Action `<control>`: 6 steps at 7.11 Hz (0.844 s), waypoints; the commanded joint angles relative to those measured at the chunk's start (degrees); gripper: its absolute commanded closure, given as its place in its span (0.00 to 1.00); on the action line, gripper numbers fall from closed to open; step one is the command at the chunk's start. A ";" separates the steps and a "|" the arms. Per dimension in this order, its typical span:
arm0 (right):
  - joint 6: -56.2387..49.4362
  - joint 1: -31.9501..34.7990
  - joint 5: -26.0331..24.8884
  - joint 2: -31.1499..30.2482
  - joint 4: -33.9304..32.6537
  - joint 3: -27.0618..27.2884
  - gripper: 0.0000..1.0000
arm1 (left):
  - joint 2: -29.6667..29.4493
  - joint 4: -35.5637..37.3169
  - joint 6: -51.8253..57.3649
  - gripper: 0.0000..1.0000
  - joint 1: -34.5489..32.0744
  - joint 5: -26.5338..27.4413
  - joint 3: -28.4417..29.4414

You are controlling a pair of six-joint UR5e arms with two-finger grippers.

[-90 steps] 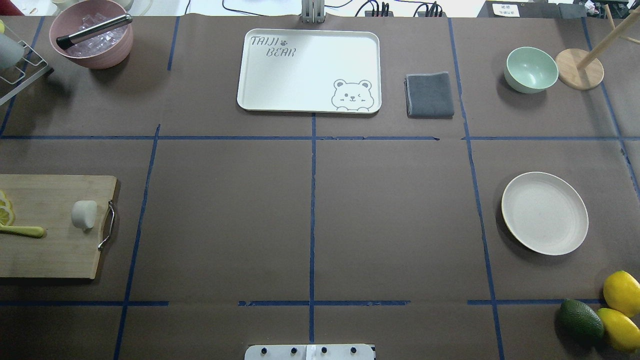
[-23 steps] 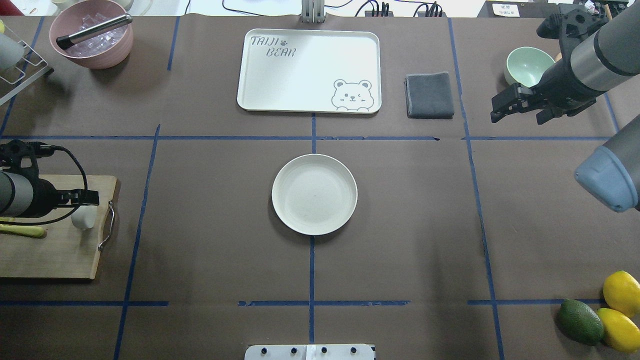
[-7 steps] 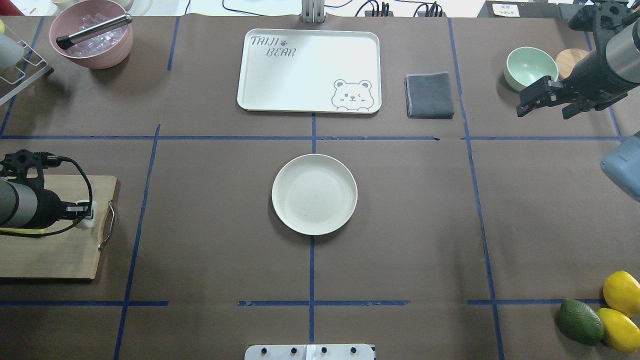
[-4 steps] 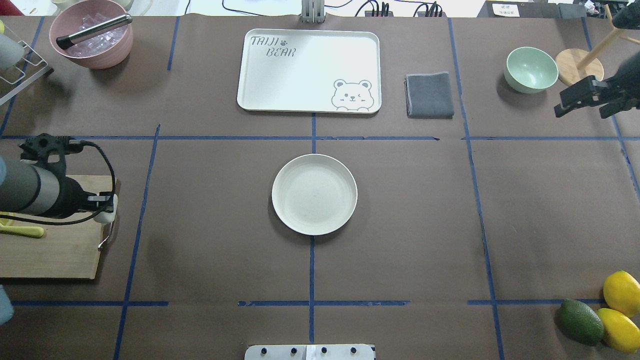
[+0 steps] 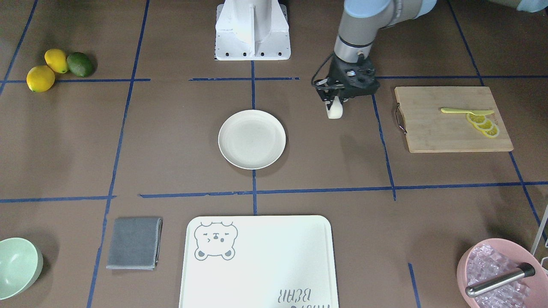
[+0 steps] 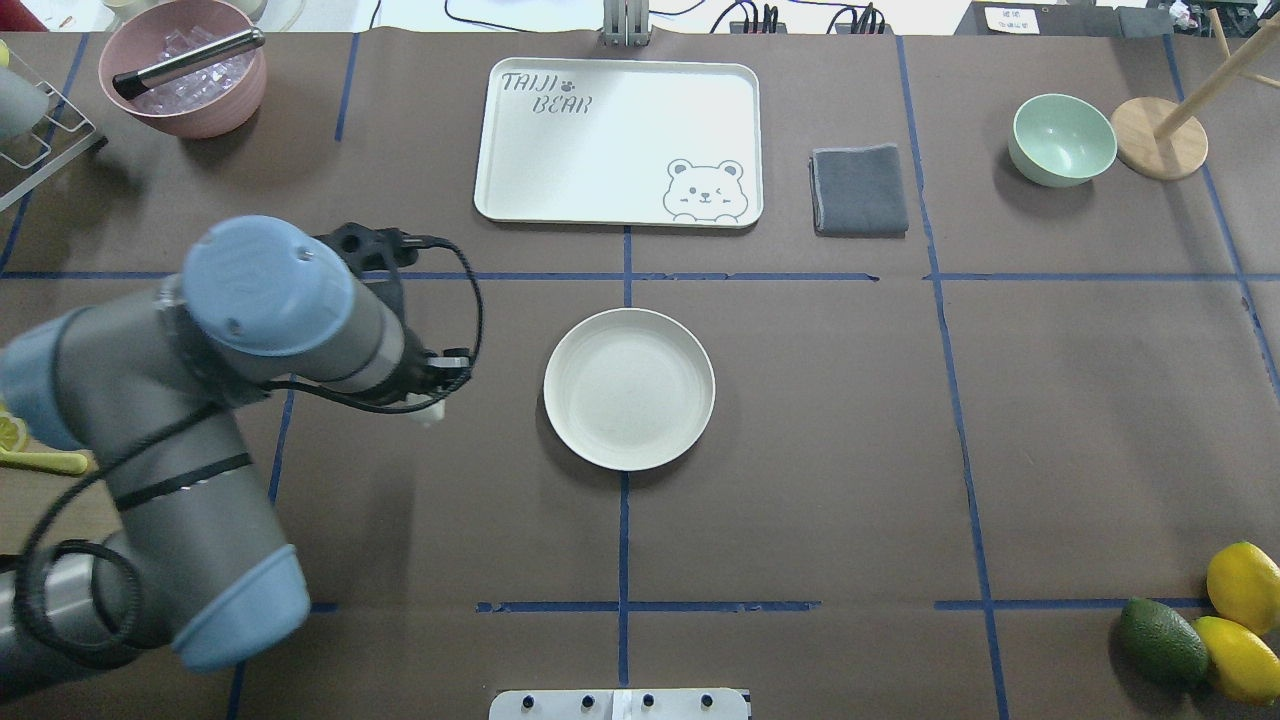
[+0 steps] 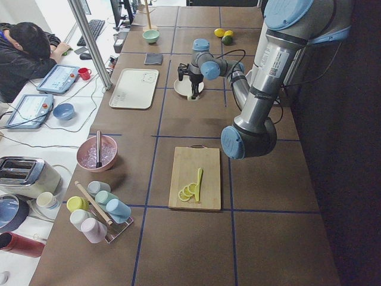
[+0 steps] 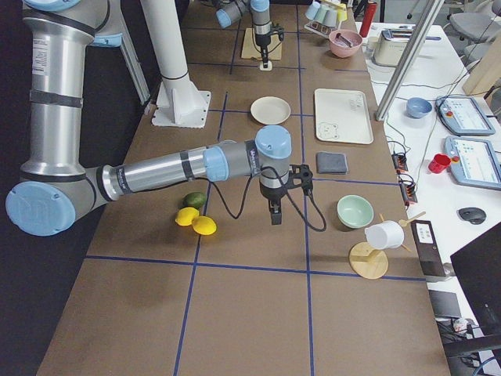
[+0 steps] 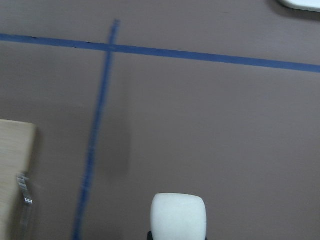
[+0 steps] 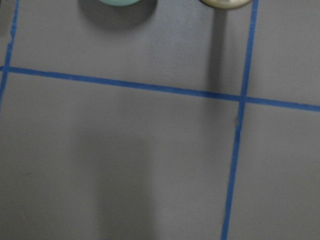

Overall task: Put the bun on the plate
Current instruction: 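Carry the white bun with the left gripper over the white plate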

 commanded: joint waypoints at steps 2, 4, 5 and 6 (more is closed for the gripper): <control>-5.93 4.15 -0.16 -3.51 0.11 -3.92 0.00 | -17.67 -2.36 -5.81 0.67 6.34 6.44 17.98; -5.85 4.16 -0.16 -3.33 0.11 -3.92 0.00 | -19.11 -6.57 -5.91 0.67 7.15 7.16 22.48; -5.76 4.16 -0.16 -3.33 0.11 -3.84 0.00 | -19.55 -9.20 -5.82 0.67 7.15 7.25 25.29; -5.67 4.16 -0.16 -3.16 0.11 -3.83 0.00 | -19.56 -11.66 -5.82 0.67 7.15 8.64 27.41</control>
